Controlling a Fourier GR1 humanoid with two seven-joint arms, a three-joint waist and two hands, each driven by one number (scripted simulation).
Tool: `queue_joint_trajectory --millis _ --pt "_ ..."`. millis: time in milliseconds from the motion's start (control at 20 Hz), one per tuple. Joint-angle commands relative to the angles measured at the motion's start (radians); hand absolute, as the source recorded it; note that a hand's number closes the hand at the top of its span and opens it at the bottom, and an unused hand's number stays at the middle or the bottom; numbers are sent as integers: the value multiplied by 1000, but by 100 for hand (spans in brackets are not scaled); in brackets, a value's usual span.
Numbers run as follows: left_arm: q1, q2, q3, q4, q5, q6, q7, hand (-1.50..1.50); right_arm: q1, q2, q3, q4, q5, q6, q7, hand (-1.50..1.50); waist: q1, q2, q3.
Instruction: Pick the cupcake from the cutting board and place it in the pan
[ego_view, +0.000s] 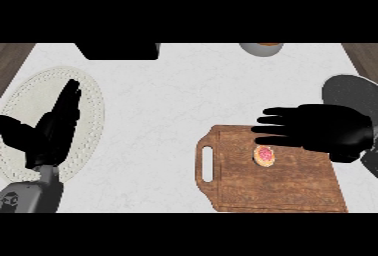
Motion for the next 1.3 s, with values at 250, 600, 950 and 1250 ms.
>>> queue_joint_trajectory --millis 250,600,950,1250 --pt "-15 -14 52 71 0 -51 -52 0 96 117 -48 -130 122 113 68 -150 0 1 0" --pt "27 -12 59 -20 -2 -66 5 0 91 181 -107 -64 236 139 63 -150 7 1 0" --pt "14 -45 58 22 -44 -57 -22 0 150 292 -77 69 369 17 16 -150 6 2 0" --pt "25 -85 25 -22 -89 -31 5 0 91 341 -111 159 430 49 -39 -150 6 2 0"
